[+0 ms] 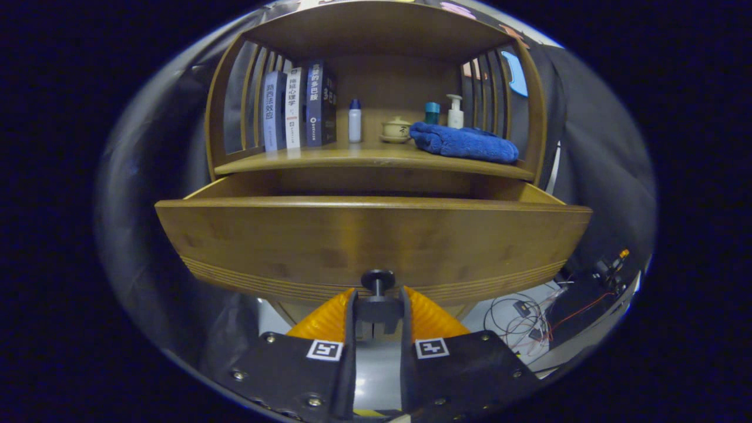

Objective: Pull open the drawer, take out the items inside it, and place them on the countertop above the cabinet.

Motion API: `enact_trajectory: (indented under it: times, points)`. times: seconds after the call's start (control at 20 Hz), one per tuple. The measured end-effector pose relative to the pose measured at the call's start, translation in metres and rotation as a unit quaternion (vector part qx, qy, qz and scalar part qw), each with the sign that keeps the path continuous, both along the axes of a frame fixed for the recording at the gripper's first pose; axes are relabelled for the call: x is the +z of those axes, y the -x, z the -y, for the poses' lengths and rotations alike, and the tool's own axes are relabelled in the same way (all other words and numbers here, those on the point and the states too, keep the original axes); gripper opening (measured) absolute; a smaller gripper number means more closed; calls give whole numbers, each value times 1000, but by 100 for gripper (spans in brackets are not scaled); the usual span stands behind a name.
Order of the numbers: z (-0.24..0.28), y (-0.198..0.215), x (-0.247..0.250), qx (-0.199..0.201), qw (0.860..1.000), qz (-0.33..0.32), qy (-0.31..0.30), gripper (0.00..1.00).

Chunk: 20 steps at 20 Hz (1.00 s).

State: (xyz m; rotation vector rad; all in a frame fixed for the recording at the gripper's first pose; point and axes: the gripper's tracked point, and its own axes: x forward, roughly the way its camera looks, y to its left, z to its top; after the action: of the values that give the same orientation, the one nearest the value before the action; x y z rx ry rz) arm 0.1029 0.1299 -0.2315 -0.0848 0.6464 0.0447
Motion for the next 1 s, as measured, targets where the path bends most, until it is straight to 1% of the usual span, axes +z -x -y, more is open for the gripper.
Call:
enact_trajectory:
  times: [0.25,0.45,0.55,0.7,0.8,0.85,0.9,1.0]
  points:
    - [1,28,7,-5,1000,-15,16,30]
    - [3,51,0,-8,999,-36,20,31]
    - [4,52,5,-10,999,-32,15,31]
    - [0,53,-2,-9,999,-38,3,31]
    - [-1,54,-2,-4,999,-40,-3,43]
    - [-5,57,0,3,999,-42,-9,45]
    - [-8,59,4,6,999,-38,-14,54]
    - [-6,65,22,9,1000,-16,-13,59]
